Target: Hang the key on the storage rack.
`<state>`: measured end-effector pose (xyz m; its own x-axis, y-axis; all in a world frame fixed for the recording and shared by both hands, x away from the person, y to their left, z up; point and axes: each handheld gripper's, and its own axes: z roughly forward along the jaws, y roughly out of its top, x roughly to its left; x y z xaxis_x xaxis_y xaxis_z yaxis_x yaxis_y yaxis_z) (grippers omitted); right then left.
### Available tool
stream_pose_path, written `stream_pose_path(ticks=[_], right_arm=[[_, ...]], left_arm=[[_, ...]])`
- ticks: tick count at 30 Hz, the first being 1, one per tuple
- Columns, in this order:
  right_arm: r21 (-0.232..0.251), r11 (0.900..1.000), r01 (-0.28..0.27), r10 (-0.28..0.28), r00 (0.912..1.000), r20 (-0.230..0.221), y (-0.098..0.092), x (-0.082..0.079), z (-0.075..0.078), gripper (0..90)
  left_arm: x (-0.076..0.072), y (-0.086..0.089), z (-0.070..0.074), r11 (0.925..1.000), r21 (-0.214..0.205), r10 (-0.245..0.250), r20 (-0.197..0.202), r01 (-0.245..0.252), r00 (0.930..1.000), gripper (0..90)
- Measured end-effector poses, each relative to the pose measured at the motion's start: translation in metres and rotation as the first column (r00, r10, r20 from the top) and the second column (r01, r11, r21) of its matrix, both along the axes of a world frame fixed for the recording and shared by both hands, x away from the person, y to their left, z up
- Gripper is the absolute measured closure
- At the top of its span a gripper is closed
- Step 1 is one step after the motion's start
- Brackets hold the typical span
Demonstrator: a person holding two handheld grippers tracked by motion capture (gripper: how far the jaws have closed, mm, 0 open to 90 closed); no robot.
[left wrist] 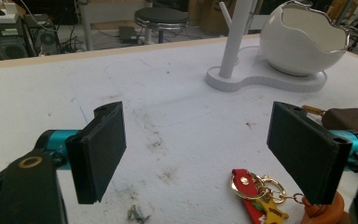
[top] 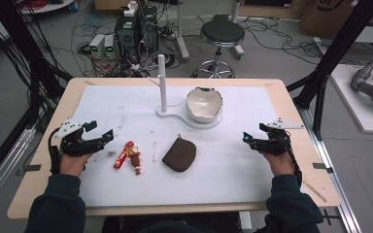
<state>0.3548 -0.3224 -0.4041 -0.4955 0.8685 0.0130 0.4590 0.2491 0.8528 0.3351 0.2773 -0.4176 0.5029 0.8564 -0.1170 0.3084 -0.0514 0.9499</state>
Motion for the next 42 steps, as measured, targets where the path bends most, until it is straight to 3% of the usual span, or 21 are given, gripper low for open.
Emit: stream_pose_path(ticks=[10, 15, 19, 20, 24, 28, 32, 34, 36, 42], right_arm=[[0.007, 1.0000, -0.006, 0.006, 1.0000, 0.002, -0.001, -0.001, 0.000, 21.4], [0.006, 0.9999, -0.010, 0.010, 1.0000, 0.000, -0.002, -0.003, 0.000, 21.4], [-0.006, 0.9999, -0.011, 0.011, 0.9999, 0.001, -0.002, -0.005, 0.000, 21.5], [-0.013, 0.9998, -0.013, 0.013, 0.9999, 0.003, -0.002, -0.005, 0.000, 21.6], [-0.003, 0.9999, -0.011, 0.011, 0.9999, 0.003, 0.000, -0.007, 0.001, 21.6], [-0.009, 0.9993, -0.038, 0.038, 0.9992, 0.011, 0.003, -0.007, 0.001, 21.6], [-0.015, 0.9990, -0.043, 0.043, 0.9991, 0.005, 0.003, -0.006, 0.000, 21.6], [-0.013, 0.9990, -0.044, 0.044, 0.9990, 0.008, 0.002, -0.006, 0.000, 21.6], [-0.009, 0.9993, -0.035, 0.035, 0.9994, 0.001, 0.000, -0.004, -0.001, 21.6], [-0.012, 0.9991, -0.040, 0.040, 0.9992, 0.000, 0.001, -0.005, -0.001, 21.6]], left_arm=[[-0.001, -0.003, 0.000, 1.0000, -0.001, 0.002, -0.001, -0.002, 1.0000, 20.1], [-0.002, -0.008, -0.001, 0.9999, 0.016, 0.005, -0.022, -0.004, 0.9998, 21.1], [-0.002, -0.014, -0.002, 0.9989, 0.039, -0.023, -0.039, 0.025, 0.9990, 28.2], [-0.002, -0.017, -0.003, 0.9965, 0.064, -0.050, -0.055, 0.054, 0.9973, 32.2], [-0.004, -0.022, -0.004, 0.9939, 0.080, -0.070, -0.073, 0.075, 0.9949, 33.5], [-0.005, -0.027, -0.008, 0.9888, 0.105, -0.092, -0.132, 0.106, 0.9870, 38.6], [-0.003, -0.033, -0.013, 0.9820, 0.117, -0.123, -0.199, 0.148, 0.9722, 40.8], [-0.003, -0.035, -0.013, 0.9803, 0.119, -0.131, -0.209, 0.158, 0.9692, 40.2], [-0.003, -0.038, -0.015, 0.9742, 0.127, -0.154, -0.232, 0.187, 0.9604, 39.9], [-0.009, -0.044, -0.015, 0.9697, 0.126, -0.172, -0.256, 0.209, 0.9513, 38.6]])
